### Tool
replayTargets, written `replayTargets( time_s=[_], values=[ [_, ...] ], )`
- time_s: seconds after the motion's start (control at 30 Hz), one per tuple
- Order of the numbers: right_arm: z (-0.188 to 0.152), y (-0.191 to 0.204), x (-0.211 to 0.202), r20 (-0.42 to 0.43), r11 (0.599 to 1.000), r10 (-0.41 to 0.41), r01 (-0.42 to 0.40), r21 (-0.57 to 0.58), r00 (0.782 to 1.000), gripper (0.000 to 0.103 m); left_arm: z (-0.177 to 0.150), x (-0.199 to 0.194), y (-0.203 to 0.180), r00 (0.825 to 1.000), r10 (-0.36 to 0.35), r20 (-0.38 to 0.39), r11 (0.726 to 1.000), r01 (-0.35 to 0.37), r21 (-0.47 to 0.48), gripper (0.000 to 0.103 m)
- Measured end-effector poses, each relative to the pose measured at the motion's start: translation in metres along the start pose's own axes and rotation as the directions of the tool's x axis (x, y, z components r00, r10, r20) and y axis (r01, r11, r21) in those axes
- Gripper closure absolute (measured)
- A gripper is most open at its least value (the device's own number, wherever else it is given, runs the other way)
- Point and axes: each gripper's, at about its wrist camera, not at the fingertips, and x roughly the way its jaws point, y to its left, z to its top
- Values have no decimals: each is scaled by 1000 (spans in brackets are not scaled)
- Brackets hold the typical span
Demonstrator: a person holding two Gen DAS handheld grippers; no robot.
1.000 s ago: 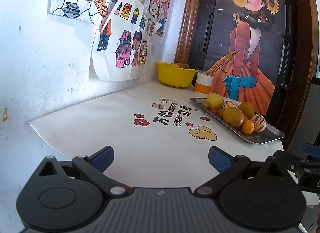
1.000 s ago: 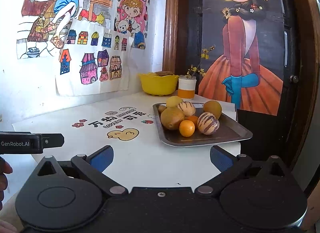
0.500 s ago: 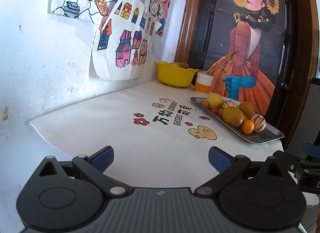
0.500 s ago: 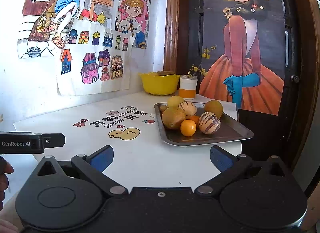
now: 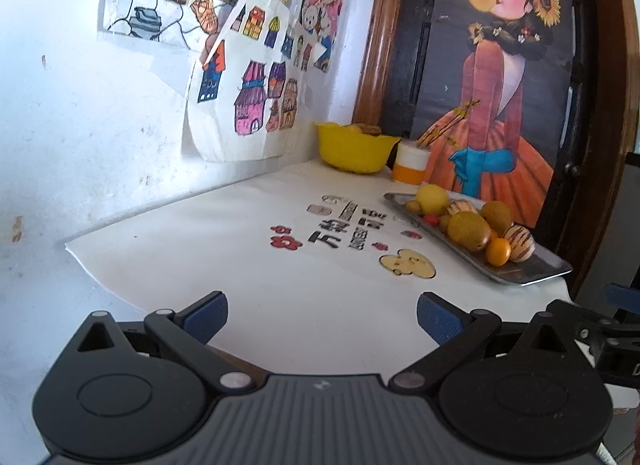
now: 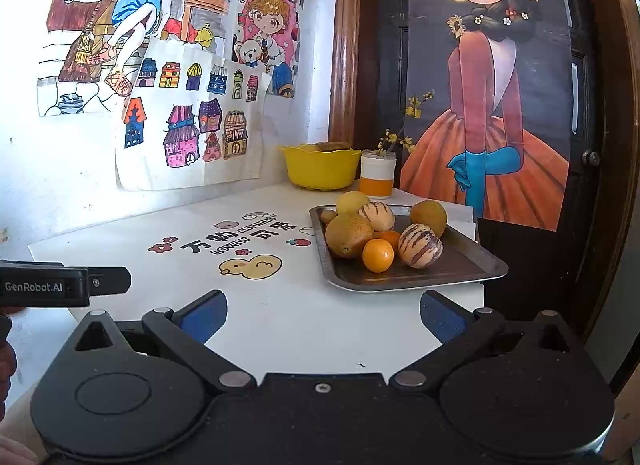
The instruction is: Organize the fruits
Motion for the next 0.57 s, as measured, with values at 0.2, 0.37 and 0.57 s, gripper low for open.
replayTargets(
  time_s=[0.2,0.37,0.57],
  values=[
    [0,0,0,0,1000,0,0,0,1000,1,2,-4,-4,1000,-23,18,1000,22,11,1],
    [0,1,-1,-1,1000,0,0,0,1000,1,2,-4,-2,1000,-20,18,1000,20,7,1],
    [0,1,0,-1,1000,0,0,0,1000,1,1,-4,-2,1000,-15,17,1000,15,8,1]
  ],
)
